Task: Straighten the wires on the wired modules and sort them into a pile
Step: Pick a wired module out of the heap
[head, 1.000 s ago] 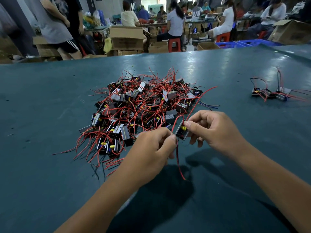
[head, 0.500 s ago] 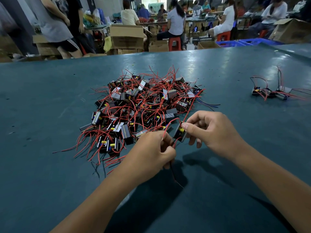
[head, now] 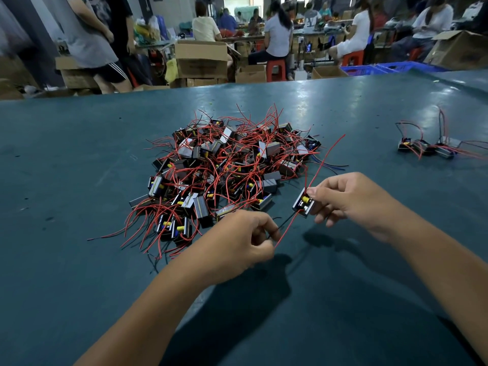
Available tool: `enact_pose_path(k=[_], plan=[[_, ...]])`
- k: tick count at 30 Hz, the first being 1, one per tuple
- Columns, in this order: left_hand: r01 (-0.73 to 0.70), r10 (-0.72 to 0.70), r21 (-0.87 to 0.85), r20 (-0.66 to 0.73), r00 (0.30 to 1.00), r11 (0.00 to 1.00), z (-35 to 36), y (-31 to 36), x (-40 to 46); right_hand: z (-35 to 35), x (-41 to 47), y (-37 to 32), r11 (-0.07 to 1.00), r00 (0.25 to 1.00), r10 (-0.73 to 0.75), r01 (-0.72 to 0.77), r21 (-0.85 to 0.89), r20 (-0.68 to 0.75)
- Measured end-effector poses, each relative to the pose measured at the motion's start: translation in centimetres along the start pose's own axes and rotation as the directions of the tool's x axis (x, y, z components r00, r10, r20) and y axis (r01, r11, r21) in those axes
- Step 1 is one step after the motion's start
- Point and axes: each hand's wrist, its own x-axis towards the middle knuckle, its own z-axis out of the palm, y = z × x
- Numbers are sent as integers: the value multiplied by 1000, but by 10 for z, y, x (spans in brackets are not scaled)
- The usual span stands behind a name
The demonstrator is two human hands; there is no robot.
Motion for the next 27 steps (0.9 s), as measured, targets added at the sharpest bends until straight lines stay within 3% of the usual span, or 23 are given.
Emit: enact_pose_path(k=[6,12,17,19,21,23,24,27], plan=[[38,-33,-38,130,991,999,-4,-2,-4,-8,5,7,996,997,82,-83,-34,-8],[14,-25,-128,-79,997,992,-6,-7,1,-18,7,15,976,978,200,-193,-104,58],[20,-35,-133,-111,993,991,-7,-12,3,-17,5,17,929,974,226,-210,-305,19],[19,-35,-138,-113,993,990,-6,-13,3,-23,1,9,854,992,104,-125,-505,-70],[10,-26,-128,-121,992,992,-6,-13,3,-29,-7,-4,780,963,-254,152,-608,-85],[5,-20,-115,-130,991,993,-6,-14,4,-23,-19,-18,802,865,-502,474,-364,20],[5,-19,-103,-133,991,995,-7,-15,4,-17,-24,-21,780,824,-559,562,-277,97],[-8,3,-31,-152,988,999,-8,-15,4,1,-23,-14,593,741,-596,666,-452,310]])
